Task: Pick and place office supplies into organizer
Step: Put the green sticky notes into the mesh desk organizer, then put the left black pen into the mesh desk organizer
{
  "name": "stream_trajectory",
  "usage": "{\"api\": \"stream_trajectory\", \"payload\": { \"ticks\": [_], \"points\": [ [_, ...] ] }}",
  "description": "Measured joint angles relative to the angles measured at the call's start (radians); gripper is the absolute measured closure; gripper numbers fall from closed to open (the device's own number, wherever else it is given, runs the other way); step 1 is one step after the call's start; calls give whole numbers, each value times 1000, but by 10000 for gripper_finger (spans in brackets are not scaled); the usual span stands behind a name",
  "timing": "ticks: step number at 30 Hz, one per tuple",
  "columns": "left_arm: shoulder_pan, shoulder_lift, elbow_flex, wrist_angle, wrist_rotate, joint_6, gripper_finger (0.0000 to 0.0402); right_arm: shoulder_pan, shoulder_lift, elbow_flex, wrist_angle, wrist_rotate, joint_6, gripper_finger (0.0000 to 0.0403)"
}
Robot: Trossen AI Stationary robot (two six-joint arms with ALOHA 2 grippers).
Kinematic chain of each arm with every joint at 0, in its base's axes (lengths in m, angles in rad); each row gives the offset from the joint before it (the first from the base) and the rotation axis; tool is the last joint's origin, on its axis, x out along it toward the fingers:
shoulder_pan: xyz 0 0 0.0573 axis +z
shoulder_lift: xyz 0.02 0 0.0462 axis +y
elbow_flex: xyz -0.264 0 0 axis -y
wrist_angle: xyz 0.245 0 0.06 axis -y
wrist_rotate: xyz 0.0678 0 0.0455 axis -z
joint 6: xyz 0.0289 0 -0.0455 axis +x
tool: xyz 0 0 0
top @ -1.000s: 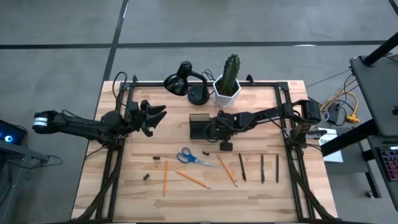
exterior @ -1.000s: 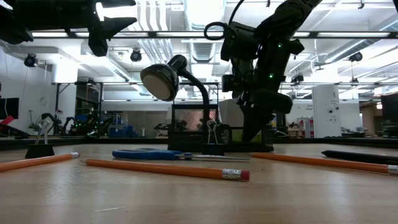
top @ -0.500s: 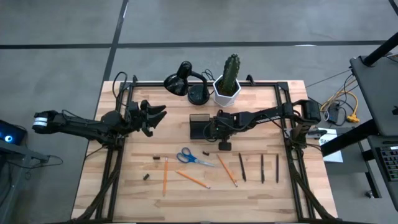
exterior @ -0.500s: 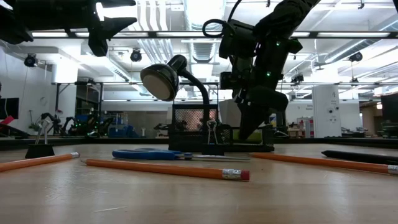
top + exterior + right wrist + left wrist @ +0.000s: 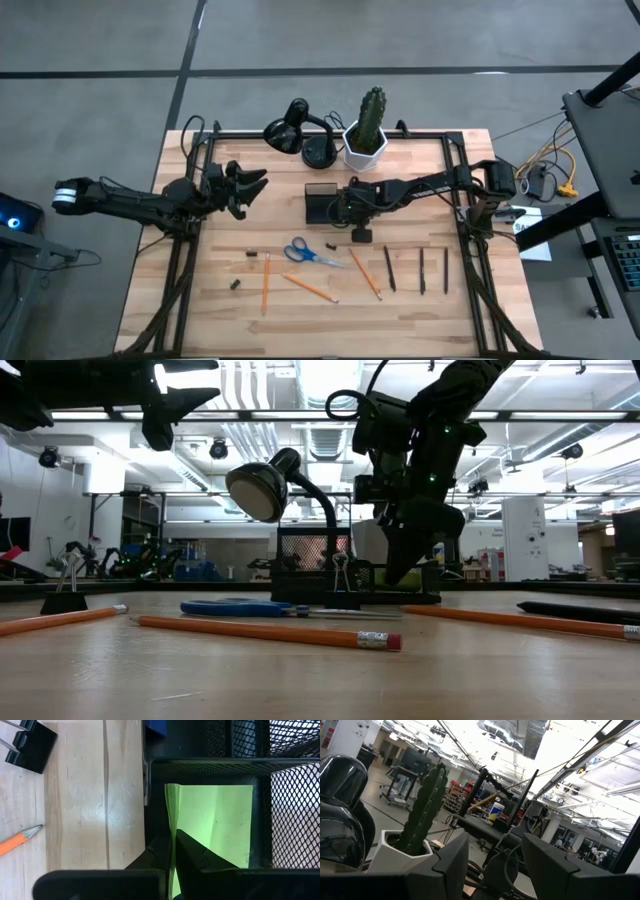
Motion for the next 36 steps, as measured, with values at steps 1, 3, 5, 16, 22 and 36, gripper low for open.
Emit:
{"api": "stream_trajectory", "payload": {
  "ticks": [1,3,5,16,22,36],
  "points": [
    [0,0,0,0,0,0,233,0,0,0,0,0,4,394],
    [0,0,0,0,0,0,233,0,0,0,-3,-1,5,394],
    [0,0,0,0,0,0,233,0,0,0,-8,-3,3,394],
    [0,0,-1,0,0,1,233,0,0,0,-8,-3,4,394],
    [0,0,-2,0,0,1,233,0,0,0,-8,-3,4,365],
    [0,0,-2,0,0,1,233,0,-2,7,-29,-2,69,284]
  ]
}}
